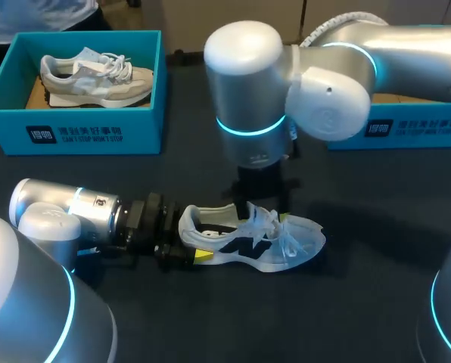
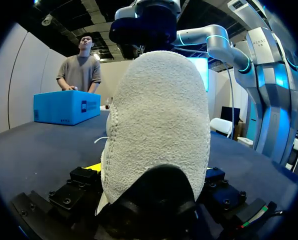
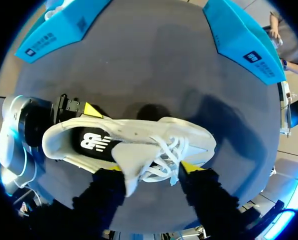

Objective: Take the shoe out of the shoebox, open the shoe tongue, remove and reinsert the insole, then place the shoe into the shoebox

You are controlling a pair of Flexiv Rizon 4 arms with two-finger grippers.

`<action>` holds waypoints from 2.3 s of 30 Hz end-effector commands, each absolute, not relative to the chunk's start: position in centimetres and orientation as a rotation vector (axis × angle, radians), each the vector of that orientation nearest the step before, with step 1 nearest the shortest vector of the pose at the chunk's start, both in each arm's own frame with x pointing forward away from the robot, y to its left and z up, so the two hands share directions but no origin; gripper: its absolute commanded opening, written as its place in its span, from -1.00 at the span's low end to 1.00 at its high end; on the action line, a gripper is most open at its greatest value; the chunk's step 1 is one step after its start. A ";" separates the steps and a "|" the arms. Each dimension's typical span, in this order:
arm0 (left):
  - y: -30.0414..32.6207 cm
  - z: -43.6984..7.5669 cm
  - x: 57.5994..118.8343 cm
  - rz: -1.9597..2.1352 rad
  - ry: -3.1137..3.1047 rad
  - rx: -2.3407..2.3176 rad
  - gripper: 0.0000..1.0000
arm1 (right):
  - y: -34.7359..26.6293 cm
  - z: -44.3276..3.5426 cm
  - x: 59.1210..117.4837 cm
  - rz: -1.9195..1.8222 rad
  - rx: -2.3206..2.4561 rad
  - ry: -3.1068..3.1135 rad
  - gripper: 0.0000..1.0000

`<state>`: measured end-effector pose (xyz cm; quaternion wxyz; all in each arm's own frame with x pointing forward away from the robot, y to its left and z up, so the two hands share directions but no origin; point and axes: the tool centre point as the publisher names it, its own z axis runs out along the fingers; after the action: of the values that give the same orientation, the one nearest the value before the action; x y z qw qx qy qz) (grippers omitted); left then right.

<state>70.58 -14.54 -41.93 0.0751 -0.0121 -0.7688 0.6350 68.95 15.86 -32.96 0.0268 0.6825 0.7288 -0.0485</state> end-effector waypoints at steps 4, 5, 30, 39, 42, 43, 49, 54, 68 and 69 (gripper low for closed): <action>-14.6 -42.0 70.6 1.906 -2.307 -0.035 -1.00 | 15.4 -32.6 68.6 -0.081 2.120 2.318 -0.30; -14.6 -42.0 70.6 1.906 -2.307 -0.035 -1.00 | 15.4 -32.6 68.6 -0.079 2.122 2.334 -0.48; -14.6 -42.0 70.6 1.906 -2.307 -0.035 -1.00 | 7.6 -32.9 68.7 0.196 2.052 2.642 -1.00; -14.6 -42.0 70.6 1.906 -2.307 -0.035 -1.00 | 5.5 -34.7 68.4 0.164 2.072 2.668 -1.00; -14.6 -42.0 70.6 1.906 -2.307 -0.035 -1.00 | 4.8 -35.7 68.2 0.164 2.074 2.684 -1.00; -14.6 -42.0 70.6 1.906 -2.307 -0.035 -1.00 | 4.7 -35.8 68.2 0.161 2.078 2.683 -1.00; -14.6 -42.0 70.6 1.906 -2.307 -0.035 -1.00 | 3.0 -35.8 67.6 0.146 2.106 2.655 -0.04; -14.6 -42.0 70.6 1.906 -2.307 -0.035 -1.00 | 1.3 -33.3 67.4 0.032 2.070 2.602 1.00; -14.6 -42.0 70.6 1.906 -2.307 -0.035 -1.00 | 2.9 -23.6 68.0 -0.209 1.607 2.677 0.18; -14.6 -42.0 70.6 1.906 -2.307 -0.035 -1.00 | 3.3 -23.2 68.0 -0.238 1.577 2.682 0.00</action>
<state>70.62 -14.60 -41.92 0.0747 -0.0117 -0.7689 0.6349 67.40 1.86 -25.87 -0.0373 0.5208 0.8525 -0.0245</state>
